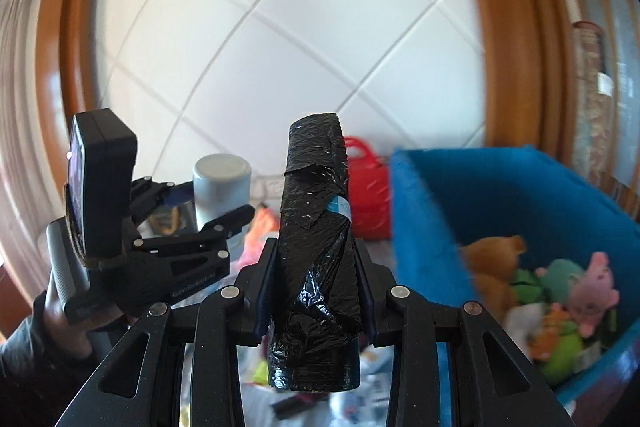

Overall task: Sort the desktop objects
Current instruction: 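Lift the pill bottle and black bag roll and carry them over the bin, then open both tools to drop the bottle and bag roll into the bin, then move both tools back over the green plush and pink tissue pack, then grasp the green one-eyed plush with the left tool while the right tool grasps the pink tissue pack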

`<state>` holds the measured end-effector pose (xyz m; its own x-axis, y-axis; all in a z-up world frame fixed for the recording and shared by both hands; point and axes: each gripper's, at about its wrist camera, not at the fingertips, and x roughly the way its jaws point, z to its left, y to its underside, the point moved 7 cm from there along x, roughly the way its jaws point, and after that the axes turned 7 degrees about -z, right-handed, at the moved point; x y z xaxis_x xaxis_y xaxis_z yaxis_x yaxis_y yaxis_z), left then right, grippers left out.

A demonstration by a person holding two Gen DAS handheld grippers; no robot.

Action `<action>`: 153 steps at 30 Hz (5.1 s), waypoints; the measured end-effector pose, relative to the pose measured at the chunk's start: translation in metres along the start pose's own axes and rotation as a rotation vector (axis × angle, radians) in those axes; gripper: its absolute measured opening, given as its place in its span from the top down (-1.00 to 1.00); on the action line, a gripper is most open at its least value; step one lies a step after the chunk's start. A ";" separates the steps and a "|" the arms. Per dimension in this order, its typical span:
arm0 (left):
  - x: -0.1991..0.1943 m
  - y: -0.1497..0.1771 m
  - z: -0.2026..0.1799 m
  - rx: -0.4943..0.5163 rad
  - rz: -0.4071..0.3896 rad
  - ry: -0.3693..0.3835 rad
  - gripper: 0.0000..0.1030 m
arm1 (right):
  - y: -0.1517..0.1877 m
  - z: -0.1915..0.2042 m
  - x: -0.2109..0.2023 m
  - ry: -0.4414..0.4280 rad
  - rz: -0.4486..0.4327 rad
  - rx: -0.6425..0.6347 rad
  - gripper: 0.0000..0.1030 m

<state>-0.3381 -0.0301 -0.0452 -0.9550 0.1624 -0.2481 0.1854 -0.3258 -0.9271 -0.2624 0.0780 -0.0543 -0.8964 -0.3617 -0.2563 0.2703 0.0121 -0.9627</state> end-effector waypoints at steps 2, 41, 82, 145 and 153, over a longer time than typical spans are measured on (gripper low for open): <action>0.017 -0.027 -0.036 0.003 -0.021 0.041 0.00 | -0.008 -0.035 -0.007 0.036 -0.003 0.009 0.34; -0.011 0.017 -0.022 -0.092 0.033 -0.254 -0.86 | -0.056 -0.110 -0.009 -0.042 -0.114 0.061 -0.99; -0.006 0.319 0.236 -0.196 0.455 -0.428 -0.86 | 0.182 0.126 0.343 -0.417 0.496 -0.193 -0.98; 0.019 0.390 0.375 -0.246 0.466 -0.259 -0.27 | 0.187 0.177 0.332 -0.422 0.580 -0.161 -0.04; -0.025 0.308 0.297 -0.226 0.370 -0.182 -0.27 | 0.132 0.137 0.240 -0.370 0.459 -0.066 -0.04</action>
<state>-0.3259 -0.4114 -0.2410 -0.8368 -0.0988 -0.5386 0.5472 -0.1166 -0.8288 -0.3936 -0.1348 -0.2308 -0.5077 -0.6064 -0.6120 0.5684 0.2980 -0.7669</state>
